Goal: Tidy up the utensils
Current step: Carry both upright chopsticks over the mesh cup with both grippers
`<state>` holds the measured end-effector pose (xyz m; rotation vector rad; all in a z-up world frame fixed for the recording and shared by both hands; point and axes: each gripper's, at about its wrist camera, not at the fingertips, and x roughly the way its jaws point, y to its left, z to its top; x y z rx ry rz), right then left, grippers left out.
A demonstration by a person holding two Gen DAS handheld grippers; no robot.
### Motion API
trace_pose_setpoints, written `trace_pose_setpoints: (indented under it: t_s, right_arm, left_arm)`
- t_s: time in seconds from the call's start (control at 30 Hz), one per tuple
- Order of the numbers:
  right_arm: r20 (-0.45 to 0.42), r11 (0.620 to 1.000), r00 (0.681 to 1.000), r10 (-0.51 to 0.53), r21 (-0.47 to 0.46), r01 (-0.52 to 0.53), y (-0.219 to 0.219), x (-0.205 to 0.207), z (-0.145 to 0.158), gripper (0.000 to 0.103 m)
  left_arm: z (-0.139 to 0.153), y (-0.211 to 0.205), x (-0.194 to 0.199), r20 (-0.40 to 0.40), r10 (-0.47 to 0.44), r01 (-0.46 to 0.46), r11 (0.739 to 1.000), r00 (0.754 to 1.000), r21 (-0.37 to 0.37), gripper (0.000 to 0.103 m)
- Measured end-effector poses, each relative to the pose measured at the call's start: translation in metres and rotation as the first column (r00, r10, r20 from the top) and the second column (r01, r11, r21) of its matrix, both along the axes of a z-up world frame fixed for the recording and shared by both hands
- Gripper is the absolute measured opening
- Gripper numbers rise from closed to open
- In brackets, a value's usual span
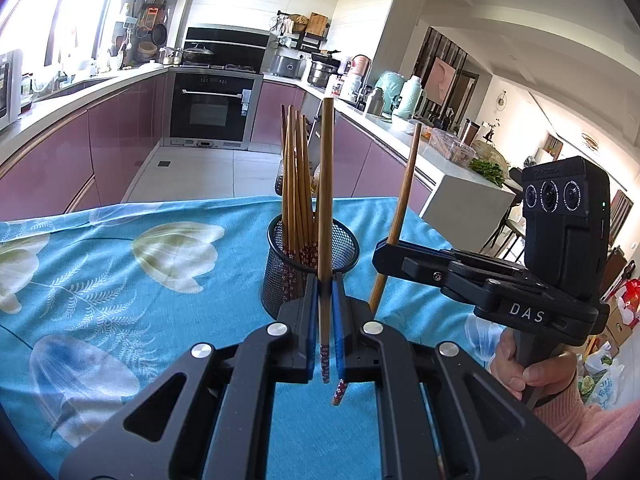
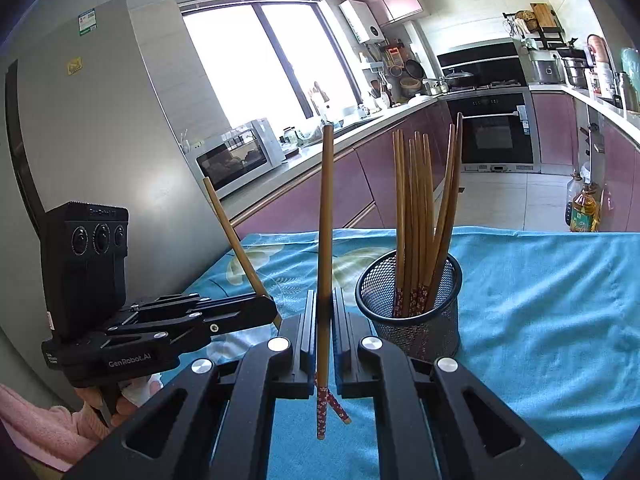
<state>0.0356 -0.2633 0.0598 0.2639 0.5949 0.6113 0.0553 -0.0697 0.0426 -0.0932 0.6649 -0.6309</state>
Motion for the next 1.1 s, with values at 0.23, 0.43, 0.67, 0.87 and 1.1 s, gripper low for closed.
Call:
trace_pose_setpoints:
  t_s: [0.23, 0.43, 0.67, 0.87, 1.1]
  right_arm:
    - [0.002, 1.000, 1.000, -0.001, 0.001, 0.001, 0.000, 0.001, 0.001, 0.006]
    - [0.003, 1.000, 1.000, -0.002, 0.001, 0.002, 0.000, 0.002, 0.002, 0.006]
    - [0.008, 1.000, 1.000, -0.004, 0.000, 0.004, -0.001, 0.001, 0.002, 0.006]
    - [0.016, 1.000, 1.000, -0.007, -0.003, 0.007, -0.001, 0.003, 0.006, 0.006]
    - [0.020, 1.000, 1.000, -0.009, -0.004, 0.009, 0.000, 0.004, 0.008, 0.006]
  left_arm:
    - [0.004, 0.000, 0.004, 0.008, 0.001, -0.001, 1.000, 1.000, 0.003, 0.007]
    - [0.004, 0.000, 0.005, 0.011, 0.002, -0.002, 1.000, 1.000, 0.005, 0.007]
    - [0.005, 0.000, 0.005, 0.013, 0.002, -0.002, 1.000, 1.000, 0.006, 0.007]
    - [0.009, 0.000, 0.009, 0.022, 0.000, 0.000, 1.000, 1.000, 0.007, 0.007]
    - [0.009, 0.000, 0.009, 0.033, -0.002, 0.001, 1.000, 0.999, 0.009, 0.007]
